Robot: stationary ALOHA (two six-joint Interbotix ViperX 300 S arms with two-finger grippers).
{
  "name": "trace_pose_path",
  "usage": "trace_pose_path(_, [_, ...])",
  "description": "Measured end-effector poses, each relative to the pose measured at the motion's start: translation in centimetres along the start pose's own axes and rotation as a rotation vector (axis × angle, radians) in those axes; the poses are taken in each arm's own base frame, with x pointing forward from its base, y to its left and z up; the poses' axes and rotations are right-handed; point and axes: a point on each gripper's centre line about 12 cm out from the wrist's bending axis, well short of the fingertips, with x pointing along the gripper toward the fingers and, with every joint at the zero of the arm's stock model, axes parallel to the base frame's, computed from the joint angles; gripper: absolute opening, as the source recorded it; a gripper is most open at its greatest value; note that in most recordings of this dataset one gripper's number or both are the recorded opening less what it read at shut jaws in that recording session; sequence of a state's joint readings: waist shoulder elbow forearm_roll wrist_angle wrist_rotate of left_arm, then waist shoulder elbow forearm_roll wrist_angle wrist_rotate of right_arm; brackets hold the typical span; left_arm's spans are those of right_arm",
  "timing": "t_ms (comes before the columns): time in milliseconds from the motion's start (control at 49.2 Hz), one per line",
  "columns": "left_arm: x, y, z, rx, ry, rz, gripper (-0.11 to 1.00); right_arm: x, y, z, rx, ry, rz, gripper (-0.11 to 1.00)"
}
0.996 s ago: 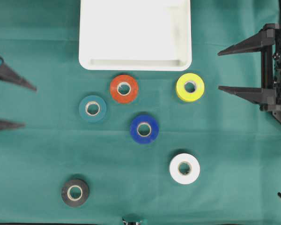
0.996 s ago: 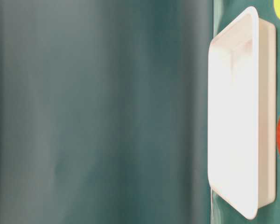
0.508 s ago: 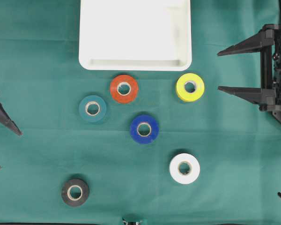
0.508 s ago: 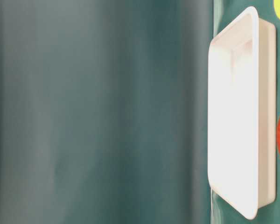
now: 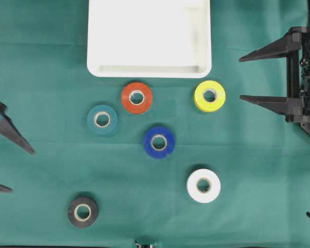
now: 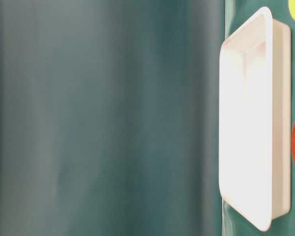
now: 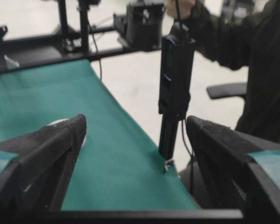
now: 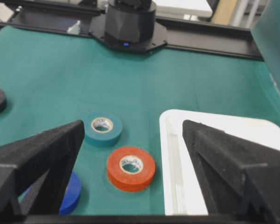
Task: Pick up the tape from a random location and place it into the white case.
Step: 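Move the open left gripper down over the black tape roll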
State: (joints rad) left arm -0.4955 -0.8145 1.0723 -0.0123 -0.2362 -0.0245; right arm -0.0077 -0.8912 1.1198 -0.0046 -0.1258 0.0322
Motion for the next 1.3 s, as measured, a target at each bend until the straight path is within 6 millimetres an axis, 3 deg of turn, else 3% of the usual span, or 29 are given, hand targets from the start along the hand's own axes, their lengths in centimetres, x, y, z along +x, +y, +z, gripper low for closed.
trace_pose_path(488, [9.8, -0.4, 0.4, 0.012, 0.198, -0.006, 1.0, 0.1, 0.0, -0.1, 0.002, 0.005, 0.0, 0.92])
trace_pose_path(589, [11.0, -0.6, 0.3, 0.033, 0.234, -0.014, 1.0, 0.1, 0.0, -0.2, -0.002, 0.009, 0.0, 0.92])
trace_pose_path(955, [11.5, -0.8, -0.4, 0.041, 0.332, -0.018, 1.0, 0.2, 0.0, -0.4, 0.002, 0.028, -0.001, 0.92])
trace_pose_path(1301, [11.6, -0.8, -0.1, 0.043, 0.599, -0.016, 0.99, 0.2, 0.0, -0.5, 0.002, 0.035, -0.001, 0.92])
